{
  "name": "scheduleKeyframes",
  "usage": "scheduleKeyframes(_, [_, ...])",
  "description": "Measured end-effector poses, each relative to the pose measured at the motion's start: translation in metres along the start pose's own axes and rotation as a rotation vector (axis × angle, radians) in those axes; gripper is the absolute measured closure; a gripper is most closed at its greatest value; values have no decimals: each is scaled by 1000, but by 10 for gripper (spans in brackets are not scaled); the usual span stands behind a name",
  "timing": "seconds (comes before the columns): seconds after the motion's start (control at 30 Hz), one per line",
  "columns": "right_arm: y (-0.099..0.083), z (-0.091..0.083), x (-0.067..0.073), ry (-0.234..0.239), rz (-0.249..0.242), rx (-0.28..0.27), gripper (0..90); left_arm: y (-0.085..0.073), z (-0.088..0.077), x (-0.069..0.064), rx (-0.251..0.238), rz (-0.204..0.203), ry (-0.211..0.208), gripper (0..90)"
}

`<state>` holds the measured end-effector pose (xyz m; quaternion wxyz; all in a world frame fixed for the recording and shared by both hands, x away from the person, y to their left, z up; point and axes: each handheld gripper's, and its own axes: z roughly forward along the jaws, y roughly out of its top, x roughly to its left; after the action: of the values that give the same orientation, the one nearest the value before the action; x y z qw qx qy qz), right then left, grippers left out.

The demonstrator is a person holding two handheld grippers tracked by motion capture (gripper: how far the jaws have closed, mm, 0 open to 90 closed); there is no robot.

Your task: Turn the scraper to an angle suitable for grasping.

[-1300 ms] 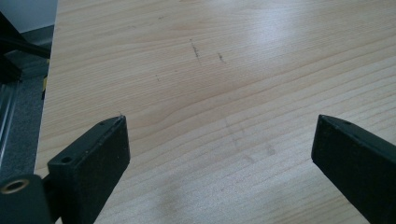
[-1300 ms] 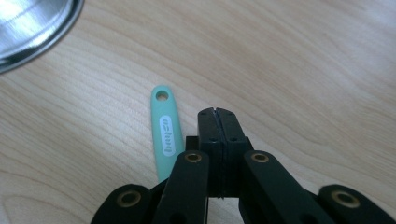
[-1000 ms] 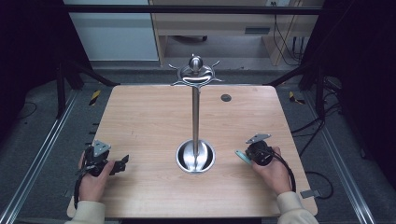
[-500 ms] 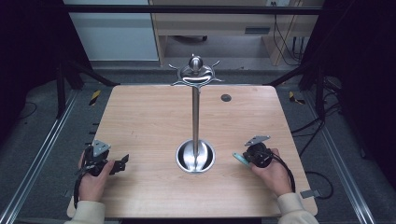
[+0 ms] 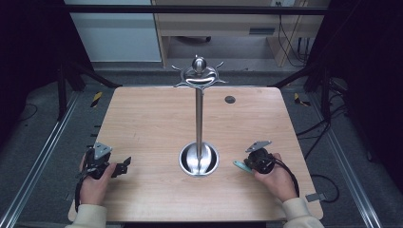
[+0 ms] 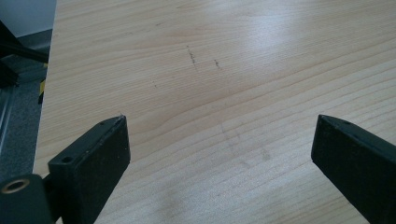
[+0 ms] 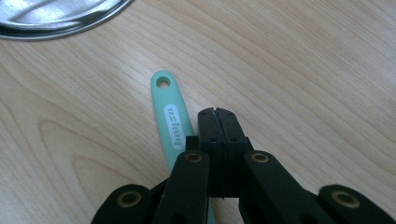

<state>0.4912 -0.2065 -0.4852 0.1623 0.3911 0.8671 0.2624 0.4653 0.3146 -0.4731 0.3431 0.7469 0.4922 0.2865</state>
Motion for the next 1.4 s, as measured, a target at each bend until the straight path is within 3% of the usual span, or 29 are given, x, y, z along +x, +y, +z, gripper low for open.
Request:
scheduleKeyframes(0.2, [1,-2,1,1,0,-4,900,0,0,0,1,3,2,43])
scheduleKeyframes(0.33, [10,-14,-1,-40,-26,-12,802,-1,1,0,6,-4,3,43])
scheduleKeyframes(0.5, [20,-18,3,-18,-90,66,721,-1,1,1,4,-3,6,42])
scheduleKeyframes(0.53, [26,-18,6,-8,-122,111,685,-1,0,1,0,-3,4,42])
scheduleKeyframes(0.6, [29,-17,8,3,-133,127,674,-1,0,1,0,-4,3,42])
scheduleKeyframes(0.7, [39,-14,11,31,-182,210,624,-1,0,1,-2,-5,-1,42])
scheduleKeyframes(0.83, [41,-12,10,37,-206,265,591,-1,0,1,-4,0,-3,43])
scheduleKeyframes(0.9, [42,-10,10,52,-213,320,583,-1,0,0,-3,4,-4,43])
scheduleKeyframes(1.13, [49,-7,8,77,-259,374,599,0,1,-2,-1,9,-7,43])
scheduleKeyframes(1.4, [52,2,8,90,-262,423,635,0,2,-3,3,15,-9,43])
